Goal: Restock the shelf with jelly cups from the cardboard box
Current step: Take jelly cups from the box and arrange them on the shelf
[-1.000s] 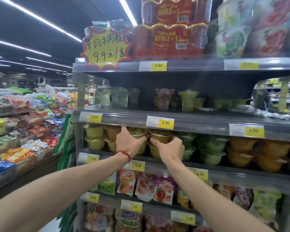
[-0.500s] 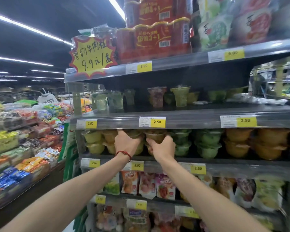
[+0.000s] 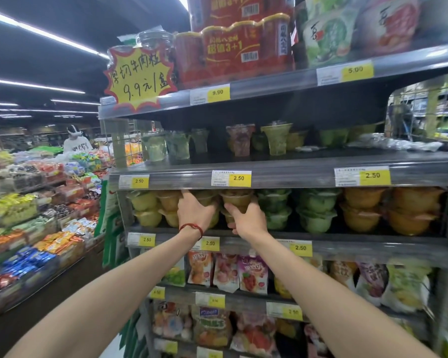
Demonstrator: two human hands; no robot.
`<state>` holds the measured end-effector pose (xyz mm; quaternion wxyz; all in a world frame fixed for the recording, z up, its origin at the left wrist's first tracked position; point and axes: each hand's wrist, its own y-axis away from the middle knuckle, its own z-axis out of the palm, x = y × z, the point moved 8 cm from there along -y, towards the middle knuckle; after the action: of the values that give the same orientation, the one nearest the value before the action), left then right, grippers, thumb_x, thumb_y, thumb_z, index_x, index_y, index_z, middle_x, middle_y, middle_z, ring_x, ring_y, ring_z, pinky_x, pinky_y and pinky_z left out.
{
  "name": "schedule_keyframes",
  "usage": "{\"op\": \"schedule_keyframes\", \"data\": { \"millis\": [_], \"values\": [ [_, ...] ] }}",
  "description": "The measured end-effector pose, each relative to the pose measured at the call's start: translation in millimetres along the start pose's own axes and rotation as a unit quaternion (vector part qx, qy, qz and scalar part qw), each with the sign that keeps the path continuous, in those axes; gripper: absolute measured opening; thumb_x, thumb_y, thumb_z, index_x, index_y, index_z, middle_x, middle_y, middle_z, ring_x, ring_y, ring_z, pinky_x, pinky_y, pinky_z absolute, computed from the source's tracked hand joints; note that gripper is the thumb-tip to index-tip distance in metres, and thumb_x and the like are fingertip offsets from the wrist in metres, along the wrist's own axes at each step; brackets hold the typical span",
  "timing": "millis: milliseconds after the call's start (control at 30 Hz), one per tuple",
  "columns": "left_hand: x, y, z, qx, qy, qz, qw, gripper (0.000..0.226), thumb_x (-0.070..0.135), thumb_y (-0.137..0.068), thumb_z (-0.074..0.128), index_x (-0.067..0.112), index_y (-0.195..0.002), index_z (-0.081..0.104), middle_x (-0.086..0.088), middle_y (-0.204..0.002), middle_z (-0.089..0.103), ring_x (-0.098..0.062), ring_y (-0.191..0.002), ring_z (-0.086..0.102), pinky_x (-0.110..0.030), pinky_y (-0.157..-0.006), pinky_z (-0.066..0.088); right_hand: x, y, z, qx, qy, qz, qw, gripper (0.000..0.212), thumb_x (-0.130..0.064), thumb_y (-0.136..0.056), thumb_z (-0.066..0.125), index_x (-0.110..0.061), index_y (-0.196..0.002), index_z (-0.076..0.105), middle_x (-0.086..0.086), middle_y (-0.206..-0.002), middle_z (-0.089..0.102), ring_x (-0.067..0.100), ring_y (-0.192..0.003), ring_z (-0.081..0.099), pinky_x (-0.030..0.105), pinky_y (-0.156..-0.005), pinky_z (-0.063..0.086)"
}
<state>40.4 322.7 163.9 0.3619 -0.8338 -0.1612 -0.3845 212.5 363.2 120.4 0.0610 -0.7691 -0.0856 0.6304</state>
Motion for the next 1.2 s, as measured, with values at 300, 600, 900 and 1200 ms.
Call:
{"op": "schedule_keyframes", "data": {
  "millis": [300,600,900,1200],
  "values": [
    [-1,4,13,-0.055,-0.076,0.046,0.995,0.088,0.029,-0.085,0.070,0.009,-0.148,0.012,-0.022,-0.119,0.059,-0.040,-0.107,0.061,-0.047,-0.092,0.053,16,-12,7,0.025,0.052,-0.019,0.998,0.077,-0.090,-0.063,0.052,-0.041,-0.122,0.039,-0.002,-0.111,0.069,0.027,-0.086,0.075,0.049,-0.078,0.063],
    [-5,9,14,-0.056,-0.140,0.037,0.988,0.097,0.044,-0.090,0.062,0.007,-0.151,-0.004,-0.022,-0.132,0.051,-0.043,-0.111,0.058,-0.049,-0.087,0.049,26,-21,15,0.010,0.050,-0.016,0.999,0.082,-0.091,-0.058,0.049,-0.041,-0.122,0.037,-0.002,-0.119,0.067,0.030,-0.096,0.073,0.050,-0.082,0.062],
    [-11,9,17,-0.061,-0.117,0.063,0.989,0.087,0.024,-0.092,0.059,0.008,-0.151,-0.003,-0.024,-0.126,0.051,-0.040,-0.102,0.060,-0.051,-0.086,0.052,5,4,17,-0.008,0.080,-0.042,0.996,0.061,-0.053,-0.091,0.061,-0.034,-0.138,0.028,0.006,-0.145,0.045,0.033,-0.117,0.065,0.055,-0.091,0.058],
    [-10,7,23,-0.045,-0.186,0.053,0.980,0.079,0.031,-0.094,0.057,0.006,-0.149,0.007,-0.021,-0.133,0.048,-0.039,-0.123,0.048,-0.053,-0.102,0.034,2,4,11,-0.081,0.078,-0.004,0.994,0.073,-0.026,-0.101,0.058,-0.019,-0.157,0.013,0.010,-0.154,0.039,0.033,-0.122,0.061,0.039,-0.076,0.065]
  ]
}}
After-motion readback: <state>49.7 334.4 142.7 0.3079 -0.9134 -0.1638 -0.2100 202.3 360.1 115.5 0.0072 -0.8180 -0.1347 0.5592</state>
